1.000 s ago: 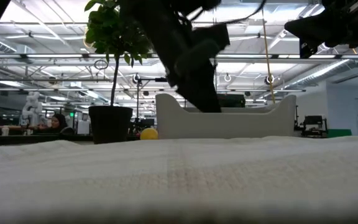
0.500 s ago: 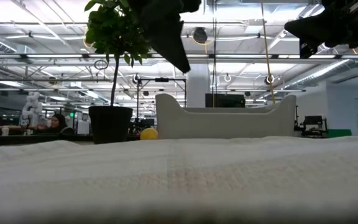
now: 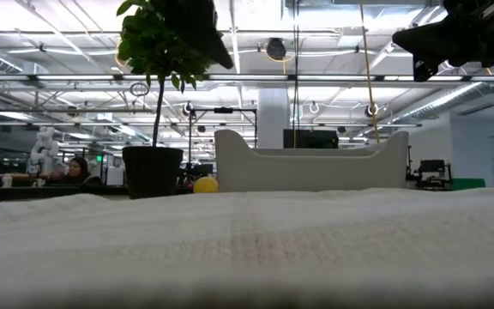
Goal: Pick and placing Produce into tupperware
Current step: Put the banana into the gray bin
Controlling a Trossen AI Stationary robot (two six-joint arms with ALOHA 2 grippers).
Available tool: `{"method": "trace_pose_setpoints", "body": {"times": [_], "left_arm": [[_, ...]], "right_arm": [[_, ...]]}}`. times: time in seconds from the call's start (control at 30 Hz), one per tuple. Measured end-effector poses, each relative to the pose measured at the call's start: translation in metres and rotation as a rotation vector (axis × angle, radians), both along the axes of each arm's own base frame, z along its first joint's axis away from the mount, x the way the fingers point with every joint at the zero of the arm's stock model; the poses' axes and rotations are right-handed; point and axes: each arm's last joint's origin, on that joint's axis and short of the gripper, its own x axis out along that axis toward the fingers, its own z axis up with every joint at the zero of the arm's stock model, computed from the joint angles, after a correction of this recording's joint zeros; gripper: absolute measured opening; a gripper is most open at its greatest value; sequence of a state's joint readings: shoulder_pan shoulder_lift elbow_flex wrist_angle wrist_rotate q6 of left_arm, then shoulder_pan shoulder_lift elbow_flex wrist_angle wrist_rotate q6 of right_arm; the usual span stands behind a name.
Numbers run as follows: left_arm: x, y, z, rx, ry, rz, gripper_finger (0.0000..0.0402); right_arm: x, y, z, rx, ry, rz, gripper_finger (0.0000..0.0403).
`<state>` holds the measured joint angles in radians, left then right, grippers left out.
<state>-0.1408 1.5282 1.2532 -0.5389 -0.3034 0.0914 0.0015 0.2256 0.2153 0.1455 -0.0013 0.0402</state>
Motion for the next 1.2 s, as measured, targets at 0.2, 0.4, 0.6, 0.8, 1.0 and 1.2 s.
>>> {"method": "trace_pose_setpoints", "body": {"times": [0.2,0.4,0.6,0.8,1.0,1.2], "left_arm": [[-0.032,0.017,-0.009,-0.124,-0.288,-0.140,0.0001],[-0.066,0.038,-0.036,-0.175,-0.467,-0.178,0.0001],[-0.101,0.049,-0.058,-0.169,-0.586,-0.166,0.0001],[-0.133,0.051,-0.084,-0.143,-0.706,-0.158,0.0001],[-0.159,0.049,-0.106,-0.134,-0.817,-0.155,0.0001],[-0.164,0.050,-0.115,-0.133,-0.797,-0.116,0.0001]], "right_arm": [[0.000,0.000,0.000,-0.006,-0.001,0.000,0.0000],[0.000,0.000,0.001,-0.001,-0.011,0.000,0.0000],[0.000,0.000,0.000,-0.003,-0.003,0.000,0.0000],[0.000,0.000,0.003,-0.042,-0.026,-0.003,0.0000],[0.000,0.000,0.002,-0.049,-0.023,-0.003,0.0000],[0.001,0.000,-0.006,-0.046,0.011,-0.006,0.0000]]}}
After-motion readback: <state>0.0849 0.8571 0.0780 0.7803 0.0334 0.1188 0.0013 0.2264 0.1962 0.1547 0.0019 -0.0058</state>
